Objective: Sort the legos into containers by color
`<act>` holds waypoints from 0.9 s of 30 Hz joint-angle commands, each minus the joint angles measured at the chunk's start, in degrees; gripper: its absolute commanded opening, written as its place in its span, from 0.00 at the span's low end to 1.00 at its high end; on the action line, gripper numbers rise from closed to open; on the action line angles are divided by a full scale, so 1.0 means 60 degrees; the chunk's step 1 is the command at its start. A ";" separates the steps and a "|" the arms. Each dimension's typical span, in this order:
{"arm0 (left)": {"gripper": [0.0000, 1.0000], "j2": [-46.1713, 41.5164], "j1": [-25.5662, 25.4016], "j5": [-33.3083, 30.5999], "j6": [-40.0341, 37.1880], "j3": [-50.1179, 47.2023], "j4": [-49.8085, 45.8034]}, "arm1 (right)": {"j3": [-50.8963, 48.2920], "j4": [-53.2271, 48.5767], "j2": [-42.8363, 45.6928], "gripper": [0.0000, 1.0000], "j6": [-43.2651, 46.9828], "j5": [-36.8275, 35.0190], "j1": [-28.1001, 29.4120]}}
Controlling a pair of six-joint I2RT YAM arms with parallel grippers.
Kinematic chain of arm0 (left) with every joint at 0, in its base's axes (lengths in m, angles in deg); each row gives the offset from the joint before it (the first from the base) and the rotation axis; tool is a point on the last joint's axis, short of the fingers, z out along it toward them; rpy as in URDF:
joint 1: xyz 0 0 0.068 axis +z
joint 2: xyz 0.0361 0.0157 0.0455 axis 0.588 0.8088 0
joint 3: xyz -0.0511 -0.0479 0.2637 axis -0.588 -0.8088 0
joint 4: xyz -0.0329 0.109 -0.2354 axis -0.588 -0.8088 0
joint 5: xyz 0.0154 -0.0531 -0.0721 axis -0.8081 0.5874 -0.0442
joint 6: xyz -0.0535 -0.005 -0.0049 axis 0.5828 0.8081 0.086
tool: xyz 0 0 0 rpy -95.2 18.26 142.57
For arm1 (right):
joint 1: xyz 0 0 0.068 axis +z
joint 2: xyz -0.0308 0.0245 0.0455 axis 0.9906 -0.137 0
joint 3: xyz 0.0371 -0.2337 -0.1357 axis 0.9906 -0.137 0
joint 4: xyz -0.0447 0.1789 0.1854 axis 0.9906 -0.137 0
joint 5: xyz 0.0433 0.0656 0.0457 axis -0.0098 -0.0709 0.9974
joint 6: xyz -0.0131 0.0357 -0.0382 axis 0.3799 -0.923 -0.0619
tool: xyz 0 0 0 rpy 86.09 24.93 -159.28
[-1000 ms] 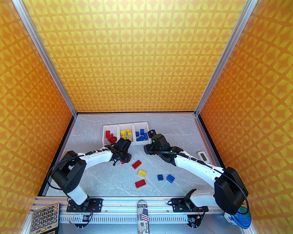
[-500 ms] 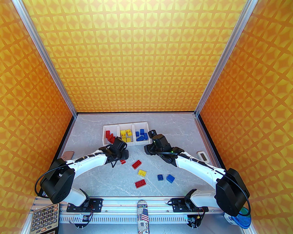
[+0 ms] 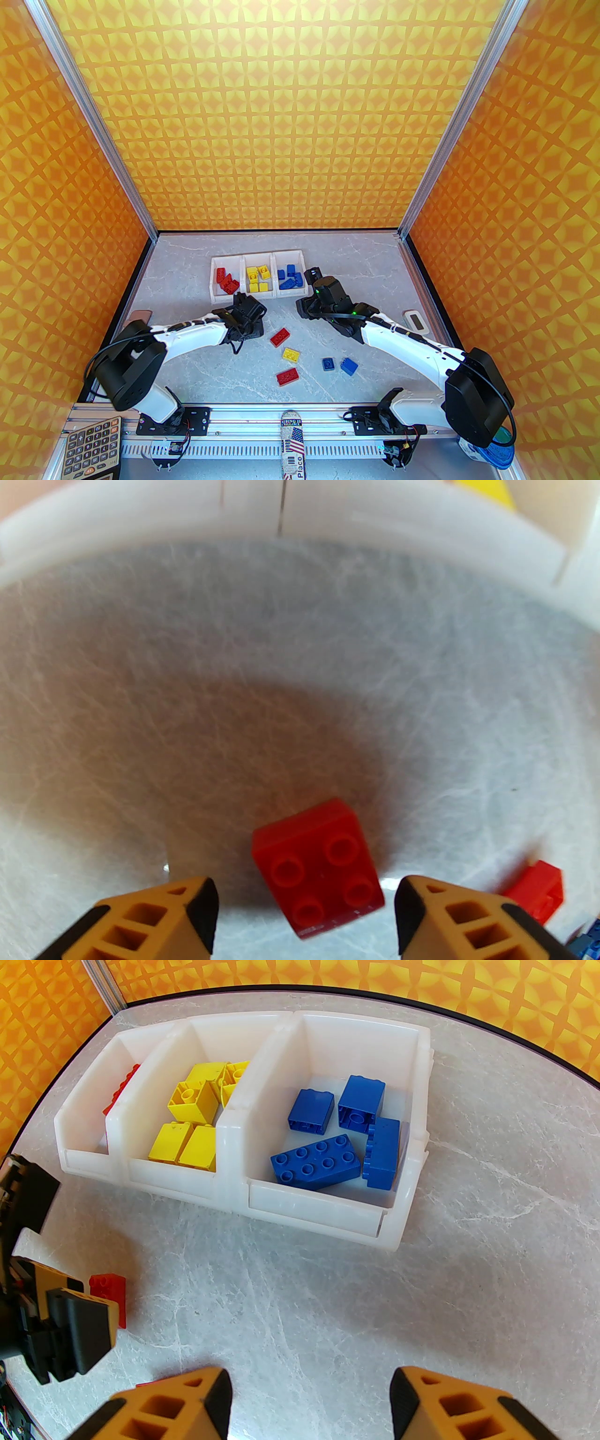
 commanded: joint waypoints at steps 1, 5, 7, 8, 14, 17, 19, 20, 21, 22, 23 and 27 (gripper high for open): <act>0.62 0.0223 -0.0083 -0.0239 0.0078 0.0332 -0.0041 | -0.0091 -0.0050 0.0181 0.61 0.0073 -0.0089 -0.0025; 0.54 0.0407 -0.0098 -0.0240 -0.0081 0.0468 -0.0095 | -0.0091 -0.0028 0.0144 0.61 0.0072 -0.0097 -0.0029; 0.49 0.0488 -0.0098 -0.0245 -0.0228 0.0526 -0.0157 | -0.0097 -0.0007 0.0122 0.61 0.0066 -0.0100 -0.0031; 0.46 0.0536 -0.0098 -0.0249 -0.0321 0.0567 -0.0231 | -0.0113 -0.0005 0.0129 0.61 0.0073 -0.0097 -0.0029; 0.33 0.0757 -0.0091 -0.0546 -0.0838 0.0925 -0.0790 | -0.0135 0.0010 0.0151 0.61 0.0069 -0.0129 -0.0029; 0.32 0.0529 -0.0088 -0.0805 -0.1128 0.1185 -0.1190 | -0.0131 -0.0005 0.0162 0.61 0.0074 -0.0148 -0.0026; 0.32 0.0275 -0.0051 -0.0994 -0.1458 0.1448 -0.1531 | -0.0139 -0.0026 0.0167 0.61 0.0074 -0.0168 -0.0025; 0.33 0.0125 0.0022 -0.1027 -0.1685 0.1620 -0.1663 | -0.0157 -0.0023 0.0180 0.61 0.0074 -0.0156 -0.0029; 0.33 -0.0013 0.0147 -0.1025 -0.1931 0.1821 -0.1804 | -0.0182 -0.0017 0.0194 0.61 0.0044 -0.0147 -0.0028; 0.33 -0.0124 0.0283 -0.1026 -0.2131 0.2020 -0.1941 | -0.0231 0.0024 0.0195 0.61 0.0029 -0.0140 -0.0029; 0.33 -0.0254 0.0432 -0.1030 -0.2369 0.2242 -0.2102 | -0.0294 0.0078 0.0217 0.61 0.0005 -0.0102 -0.0021; 0.34 -0.0542 0.1252 -0.1026 -0.3312 0.3134 -0.2480 | -0.0522 0.0137 0.0281 0.60 -0.0093 -0.0075 -0.0029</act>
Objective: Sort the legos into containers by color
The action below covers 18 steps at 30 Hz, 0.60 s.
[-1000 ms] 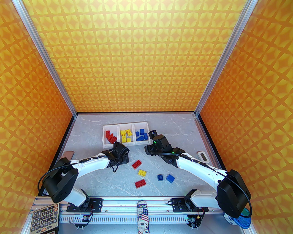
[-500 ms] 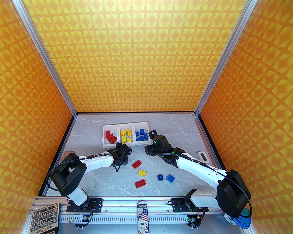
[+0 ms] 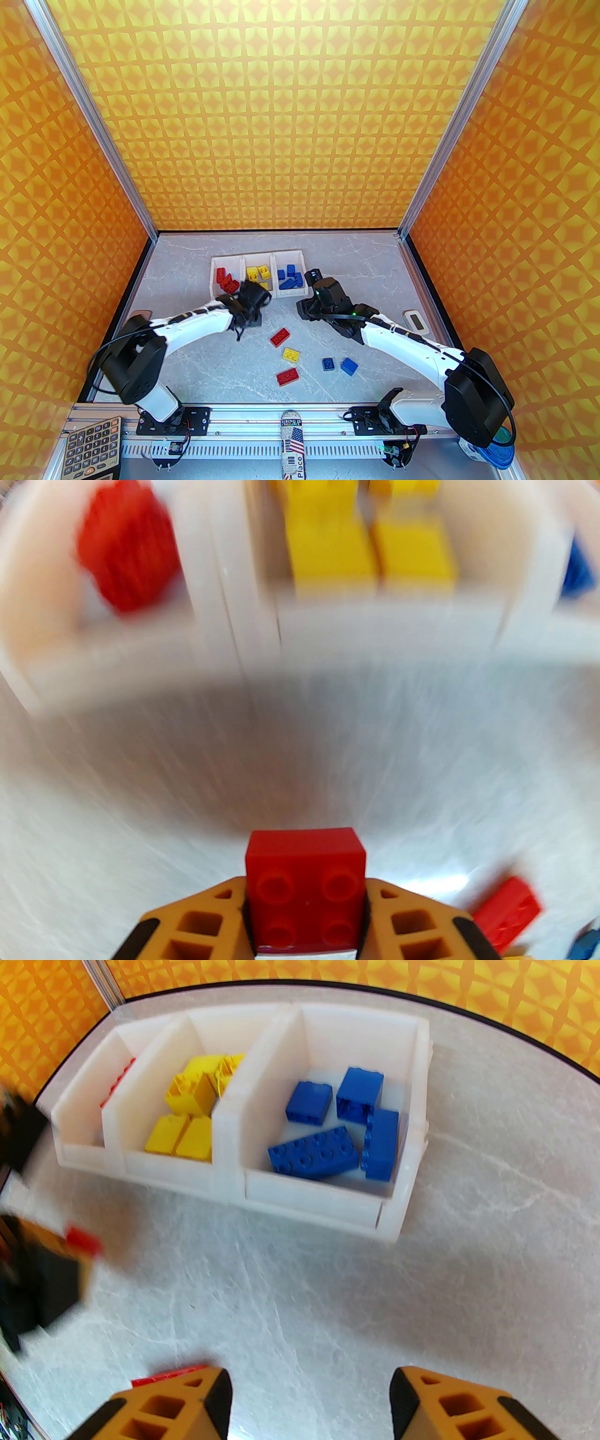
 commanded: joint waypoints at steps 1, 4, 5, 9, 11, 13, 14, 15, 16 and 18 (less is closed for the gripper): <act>0.34 -0.0403 0.0729 -0.0321 -0.1176 0.0830 -0.0619 | -0.0250 0.0142 0.0307 0.60 -0.0095 -0.0046 -0.0023; 0.35 -0.0211 0.1377 -0.0195 -0.1849 0.1348 -0.0480 | -0.0499 0.0305 0.0536 0.60 -0.0213 0.0219 -0.0028; 0.35 -0.0076 0.1517 -0.0176 -0.2108 0.1480 -0.0327 | -0.0574 0.0371 0.0613 0.60 -0.0232 0.0310 -0.0021; 0.35 0.0705 0.2136 -0.0119 -0.2781 0.2195 0.0008 | -0.0769 0.0435 0.0863 0.60 -0.0300 0.0483 -0.0029; 0.34 0.1166 0.2444 0.0043 -0.3008 0.2621 0.0114 | -0.0830 0.0419 0.0965 0.60 -0.0315 0.0535 -0.0029; 0.34 0.1665 0.2740 0.0273 -0.3149 0.3020 0.0292 | -0.0915 0.0448 0.1073 0.60 -0.0368 0.0638 -0.0029; 0.34 0.1981 0.2863 0.0456 -0.3213 0.3289 0.0344 | -0.0952 0.0460 0.1141 0.60 -0.0386 0.0676 -0.0029; 0.34 0.2319 0.2989 0.0508 -0.3219 0.3591 0.0318 | -0.1004 0.0465 0.1199 0.60 -0.0402 0.0713 -0.0029; 0.34 0.2631 0.3089 0.0642 -0.3231 0.3871 0.0266 | -0.1034 0.0464 0.1248 0.60 -0.0424 0.0728 -0.0029; 0.36 0.3258 0.3177 0.0795 -0.3339 0.4619 0.0164 | -0.1122 0.0453 0.1353 0.60 -0.0446 0.0732 -0.0029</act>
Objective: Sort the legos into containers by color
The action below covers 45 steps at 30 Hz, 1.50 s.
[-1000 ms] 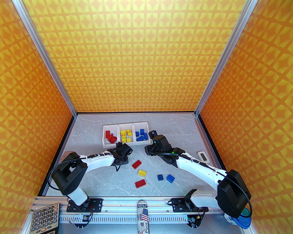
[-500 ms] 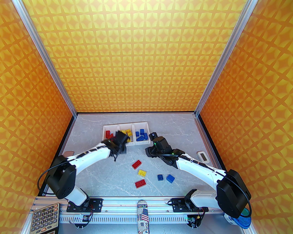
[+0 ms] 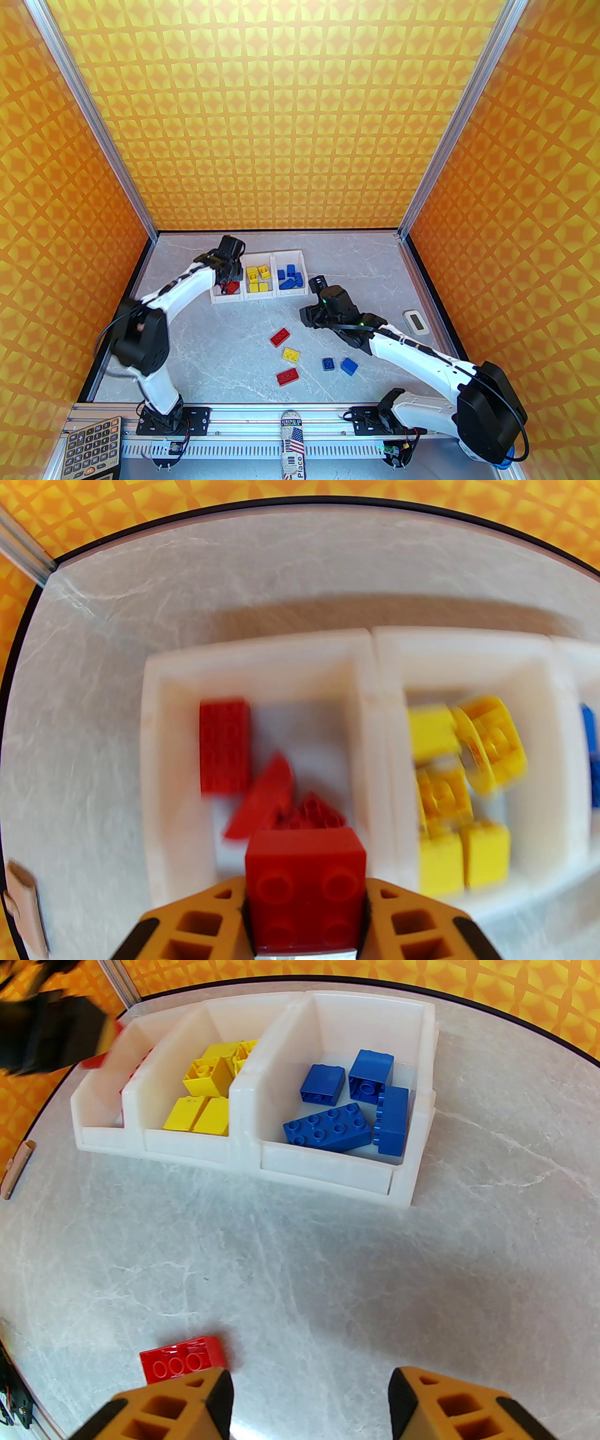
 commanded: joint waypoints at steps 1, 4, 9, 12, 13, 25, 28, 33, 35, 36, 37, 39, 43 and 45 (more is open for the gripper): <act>0.38 0.0793 0.0210 0.0489 -0.0490 0.1048 0.0066 | -0.0225 0.0140 0.0282 0.60 -0.0212 0.0190 -0.0021; 0.58 0.1378 0.0271 0.0608 -0.0517 0.1797 -0.0148 | -0.0318 0.0108 0.0390 0.60 -0.0260 0.0194 -0.0029; 0.71 0.1189 0.0248 0.0870 -0.0271 0.1874 -0.0343 | -0.0405 0.0054 0.0483 0.60 -0.0271 0.0100 -0.0028; 0.71 0.0541 0.0183 0.0858 -0.0021 0.1357 -0.0390 | -0.0357 0.0051 0.0389 0.60 -0.0279 0.0115 -0.0028; 0.71 0.0316 0.0142 0.0858 0.0061 0.1123 -0.0393 | -0.0353 0.0039 0.0355 0.60 -0.0283 0.0132 -0.0029; 0.72 -0.2787 -0.1439 0.0859 0.1313 -0.2973 0.0540 | -0.0922 -0.0754 0.0071 0.60 -0.0591 0.0182 0.1137; 0.72 -0.3327 -0.1874 0.0812 0.1606 -0.3590 0.0733 | -0.1260 -0.0801 0.0209 0.61 -0.0733 0.0227 0.1473; 0.72 -0.3789 -0.2414 0.0665 0.1957 -0.4174 0.0742 | -0.1482 -0.0801 0.0252 0.62 -0.0839 0.0268 0.2119; 0.72 -0.3921 -0.2524 0.0637 0.1957 -0.4346 0.0747 | -0.1467 -0.0910 0.0112 0.63 -0.0892 0.0119 0.2411; 0.73 -0.3979 -0.2516 0.0584 0.1952 -0.4431 0.0715 | -0.1452 -0.0914 0.0037 0.64 -0.0858 0.0090 0.2570; 0.73 -0.4037 -0.2514 0.0527 0.1961 -0.4498 0.0683 | -0.1440 -0.0900 -0.0034 0.65 -0.0844 0.0030 0.2723; 0.73 -0.4195 -0.2516 0.0462 0.2025 -0.4647 0.0610 | -0.1331 -0.0907 -0.0231 0.66 -0.0788 -0.0138 0.3044; 0.73 -0.4468 -0.2514 0.0432 0.2093 -0.4801 0.0544 | -0.0980 -0.0988 -0.0785 0.67 -0.0693 -0.0484 0.3488; 0.73 -0.4595 -0.2521 0.0406 0.2094 -0.4840 0.0505 | -0.0835 -0.0982 -0.1112 0.68 -0.0695 -0.0655 0.3632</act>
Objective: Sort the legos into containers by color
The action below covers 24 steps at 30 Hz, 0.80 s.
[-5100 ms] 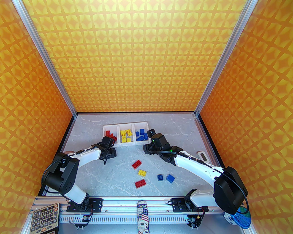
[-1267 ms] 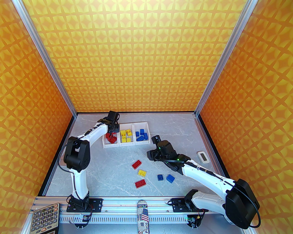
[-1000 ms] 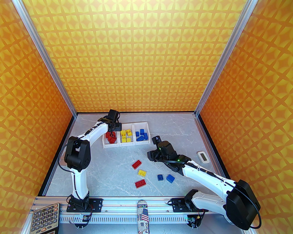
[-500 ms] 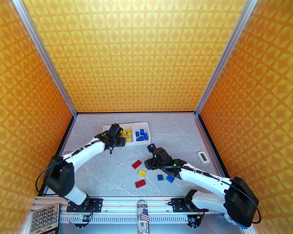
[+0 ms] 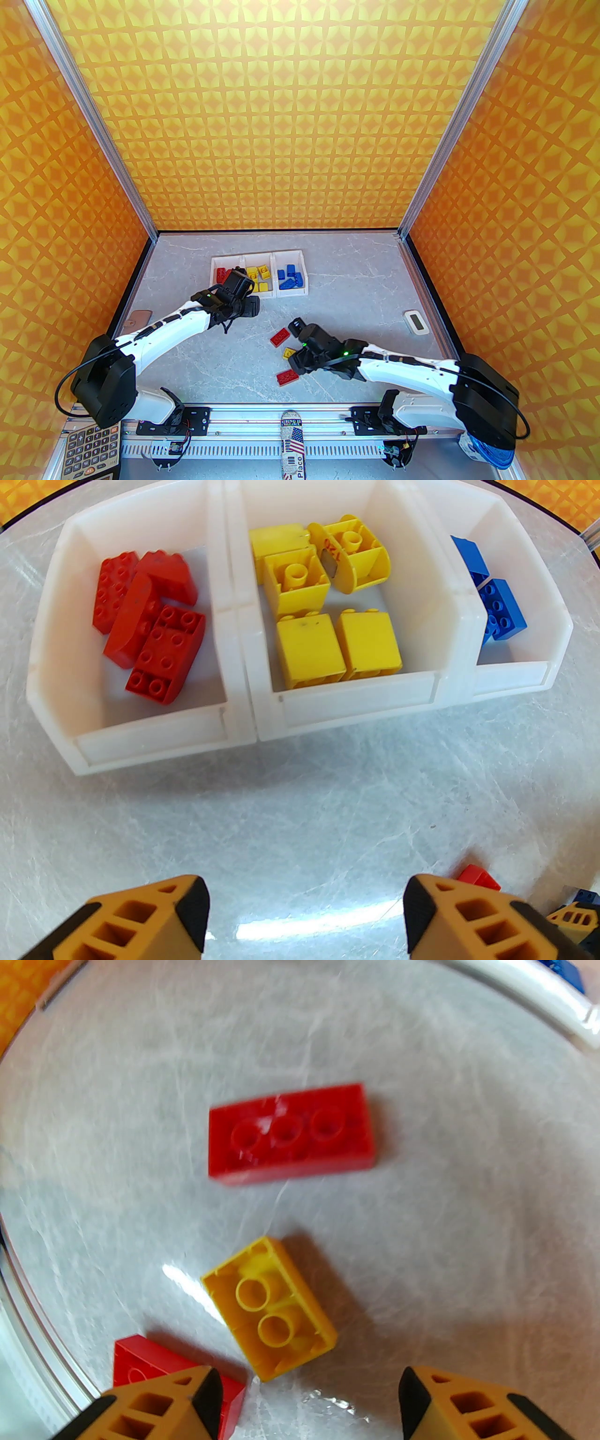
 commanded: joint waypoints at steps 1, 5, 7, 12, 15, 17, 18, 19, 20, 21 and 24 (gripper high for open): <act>0.73 -0.0385 -0.0011 -0.0239 0.0142 -0.0135 -0.0066 | 0.0442 -0.0092 -0.0467 0.68 0.0012 -0.0550 0.0193; 0.73 -0.0559 -0.0011 -0.0265 0.0149 -0.0269 -0.0093 | 0.0555 0.0078 -0.0794 0.68 -0.0077 -0.0688 0.0221; 0.73 -0.0616 -0.0013 -0.0273 0.0157 -0.0317 -0.0106 | 0.0547 0.0170 -0.0775 0.69 -0.0104 -0.0785 0.0224; 0.73 -0.0695 -0.0011 -0.0285 0.0189 -0.0392 -0.0107 | 0.0665 0.0171 -0.0852 0.69 -0.0045 -0.0897 0.0223; 0.73 -0.0727 -0.0003 -0.0281 0.0194 -0.0404 -0.0112 | 0.0713 0.0263 -0.1005 0.68 0.0099 -0.0675 0.0224; 0.73 -0.0768 -0.0011 -0.0286 0.0174 -0.0405 -0.0132 | 0.0753 0.0325 -0.1107 0.67 0.0178 -0.0478 0.0220; 0.73 -0.0785 -0.0019 -0.0285 0.0186 -0.0401 -0.0126 | 0.0760 0.0384 -0.1147 0.66 0.0212 -0.0342 0.0224; 0.73 -0.0797 -0.0010 -0.0285 0.0182 -0.0407 -0.0129 | 0.0760 0.0452 -0.1196 0.66 0.0257 -0.0188 0.0222; 0.73 -0.0813 -0.0011 -0.0275 0.0176 -0.0419 -0.0141 | 0.0768 0.0504 -0.1238 0.66 0.0280 -0.0049 0.0220; 0.73 -0.0815 -0.0022 -0.0286 0.0174 -0.0429 -0.0153 | 0.0775 0.0529 -0.1289 0.65 0.0305 0.0039 0.0230; 0.73 -0.0845 -0.0003 -0.0283 0.0169 -0.0442 -0.0154 | 0.0816 0.0564 -0.1487 0.65 0.0329 0.0160 0.0220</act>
